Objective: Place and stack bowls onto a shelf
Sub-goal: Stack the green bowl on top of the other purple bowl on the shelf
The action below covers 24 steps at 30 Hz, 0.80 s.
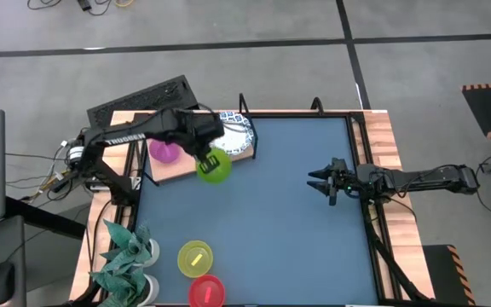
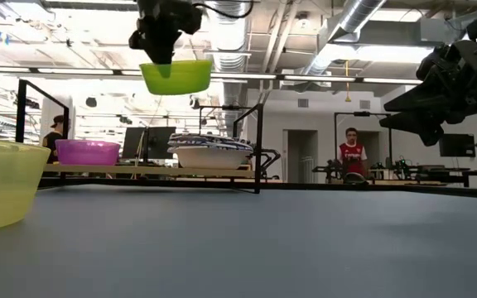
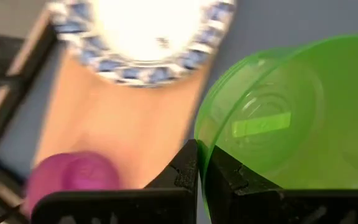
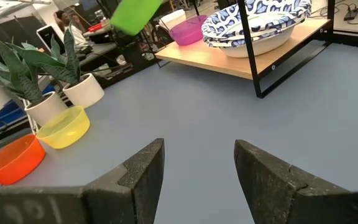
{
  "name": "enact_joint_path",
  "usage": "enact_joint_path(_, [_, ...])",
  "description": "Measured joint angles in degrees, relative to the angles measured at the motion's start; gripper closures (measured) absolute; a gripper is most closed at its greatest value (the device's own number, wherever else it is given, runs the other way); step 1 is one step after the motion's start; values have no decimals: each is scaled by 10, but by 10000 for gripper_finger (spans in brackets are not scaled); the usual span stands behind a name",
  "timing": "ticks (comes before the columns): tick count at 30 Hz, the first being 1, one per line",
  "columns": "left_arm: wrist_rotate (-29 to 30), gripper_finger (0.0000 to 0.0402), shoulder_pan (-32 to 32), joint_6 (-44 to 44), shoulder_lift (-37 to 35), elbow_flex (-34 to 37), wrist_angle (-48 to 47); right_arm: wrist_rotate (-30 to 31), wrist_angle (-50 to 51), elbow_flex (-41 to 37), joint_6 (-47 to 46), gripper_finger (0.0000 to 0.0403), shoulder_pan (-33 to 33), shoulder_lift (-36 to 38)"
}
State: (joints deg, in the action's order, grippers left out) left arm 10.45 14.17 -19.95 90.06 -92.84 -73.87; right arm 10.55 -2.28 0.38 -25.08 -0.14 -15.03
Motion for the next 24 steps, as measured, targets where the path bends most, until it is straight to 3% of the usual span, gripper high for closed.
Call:
enact_joint_path(16, [7,401,220,98,0,-13,-137,0,0,0,0,183,0,0])
enact_joint_path(24, [1,401,300,118,0,-11,-161,0,0,0,0,183,0,0])
